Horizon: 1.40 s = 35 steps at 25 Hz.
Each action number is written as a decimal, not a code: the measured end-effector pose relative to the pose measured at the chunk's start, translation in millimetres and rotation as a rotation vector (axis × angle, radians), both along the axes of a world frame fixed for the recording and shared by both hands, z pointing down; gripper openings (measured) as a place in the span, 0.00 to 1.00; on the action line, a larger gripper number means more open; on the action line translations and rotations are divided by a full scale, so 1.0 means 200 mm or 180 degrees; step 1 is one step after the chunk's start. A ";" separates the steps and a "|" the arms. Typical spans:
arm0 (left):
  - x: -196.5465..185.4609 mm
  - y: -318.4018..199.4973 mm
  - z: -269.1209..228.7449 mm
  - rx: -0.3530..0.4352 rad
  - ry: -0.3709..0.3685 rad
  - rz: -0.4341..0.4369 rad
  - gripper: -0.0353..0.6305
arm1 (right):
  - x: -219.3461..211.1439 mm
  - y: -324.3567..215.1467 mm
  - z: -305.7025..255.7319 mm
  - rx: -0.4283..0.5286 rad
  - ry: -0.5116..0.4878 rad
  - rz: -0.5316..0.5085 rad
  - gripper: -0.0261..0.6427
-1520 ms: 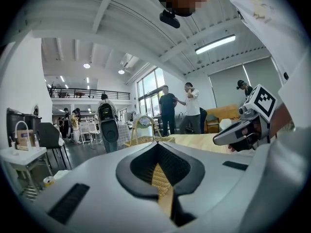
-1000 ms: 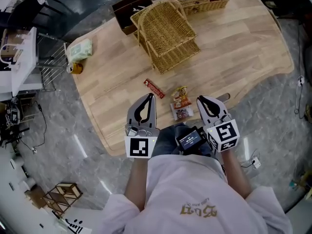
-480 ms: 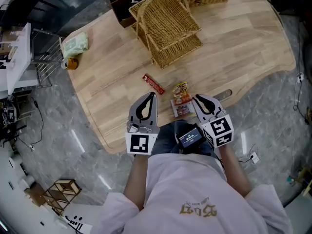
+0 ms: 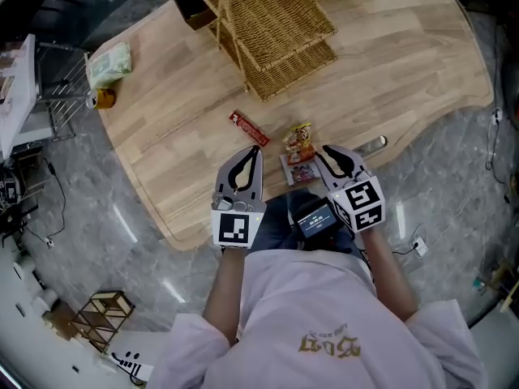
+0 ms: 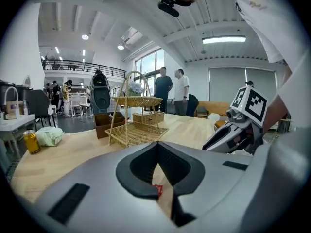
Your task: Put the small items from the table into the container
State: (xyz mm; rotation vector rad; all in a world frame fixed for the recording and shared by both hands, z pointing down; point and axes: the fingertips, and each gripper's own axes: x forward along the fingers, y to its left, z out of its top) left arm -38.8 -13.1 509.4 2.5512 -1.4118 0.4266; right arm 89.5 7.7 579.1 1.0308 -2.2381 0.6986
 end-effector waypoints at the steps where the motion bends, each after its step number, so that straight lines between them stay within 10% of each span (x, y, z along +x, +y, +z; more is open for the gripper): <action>1: 0.00 0.00 0.02 -0.0015 -0.0005 0.0011 0.04 | 0.00 0.00 0.01 -0.0016 0.0000 0.0011 0.17; 35: 0.15 0.11 0.26 -0.0168 -0.0014 0.0397 0.04 | -0.01 0.00 0.25 -0.0513 0.0116 0.0040 0.07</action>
